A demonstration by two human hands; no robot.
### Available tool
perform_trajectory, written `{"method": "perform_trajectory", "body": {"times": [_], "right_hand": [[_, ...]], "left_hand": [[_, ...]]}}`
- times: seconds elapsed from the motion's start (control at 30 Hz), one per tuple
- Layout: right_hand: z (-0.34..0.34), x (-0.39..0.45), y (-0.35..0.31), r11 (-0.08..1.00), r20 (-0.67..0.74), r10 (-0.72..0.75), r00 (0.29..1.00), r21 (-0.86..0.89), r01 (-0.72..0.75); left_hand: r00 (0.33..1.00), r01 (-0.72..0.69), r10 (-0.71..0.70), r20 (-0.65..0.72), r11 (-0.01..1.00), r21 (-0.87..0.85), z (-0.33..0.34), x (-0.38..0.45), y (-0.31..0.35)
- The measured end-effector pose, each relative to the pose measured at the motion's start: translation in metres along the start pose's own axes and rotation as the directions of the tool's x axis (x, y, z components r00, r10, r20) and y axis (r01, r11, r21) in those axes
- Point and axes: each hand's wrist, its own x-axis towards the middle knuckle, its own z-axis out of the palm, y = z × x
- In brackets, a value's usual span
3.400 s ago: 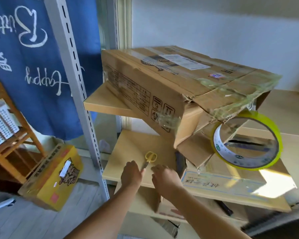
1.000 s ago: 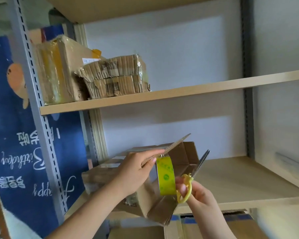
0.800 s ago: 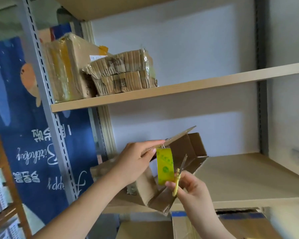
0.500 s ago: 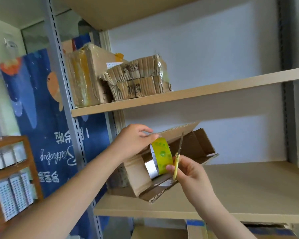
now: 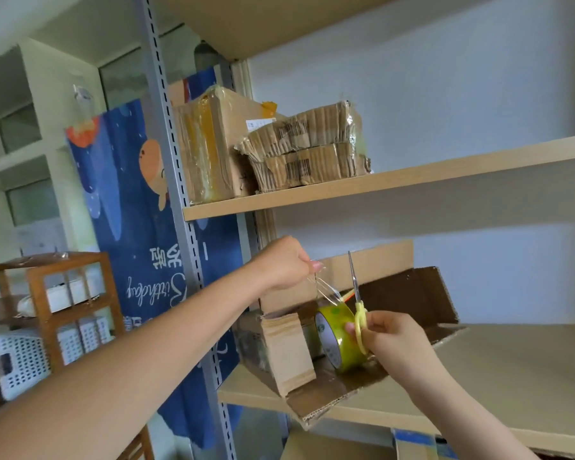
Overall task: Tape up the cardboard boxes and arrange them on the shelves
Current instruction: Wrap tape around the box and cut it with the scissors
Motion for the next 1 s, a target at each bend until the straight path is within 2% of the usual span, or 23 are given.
{"method": "perform_trajectory", "body": {"times": [0.1,0.23,0.37,0.47,0.53,0.67,0.77,0.87,1.0], "right_hand": [[0.009,0.002,0.003,0.999,-0.026,0.033,0.999,0.035,-0.032],[0.021,0.010,-0.002,0.994,-0.048,0.048,0.998,0.099,-0.043],[0.032,0.015,-0.005,0.993,0.082,0.098,0.992,0.057,-0.103],[0.032,0.015,-0.009,0.968,0.250,0.182,0.951,0.123,-0.218],[0.033,0.017,-0.009,0.949,0.294,0.209,0.933,0.170,-0.267],[0.051,0.018,0.001,0.949,0.240,0.186,0.953,0.206,-0.237],[0.064,0.015,0.012,0.947,0.198,0.164,0.966,0.241,-0.210],[0.075,0.014,0.023,0.969,0.190,0.146,0.971,0.169,-0.179],[0.091,0.007,0.042,0.994,0.190,0.095,0.977,-0.077,-0.082]], "left_hand": [[0.999,-0.033,0.032,0.013,0.999,0.024,0.000,0.006,-0.006],[0.995,-0.099,0.088,0.053,0.961,0.259,-0.002,0.010,-0.003],[0.983,-0.182,0.178,0.054,0.868,0.462,0.009,-0.005,-0.001],[0.974,-0.219,0.223,0.051,0.847,0.485,0.009,-0.008,-0.009],[0.965,-0.257,0.251,0.080,0.830,0.496,0.010,-0.008,-0.015],[0.945,-0.325,0.285,0.158,0.778,0.538,0.015,-0.004,-0.032],[0.931,-0.346,0.217,0.292,0.776,0.527,0.014,-0.001,-0.051],[0.916,-0.371,0.216,0.338,0.774,0.513,0.017,-0.008,-0.064],[0.905,-0.413,0.263,0.336,0.732,0.541,0.040,-0.021,-0.093]]}}
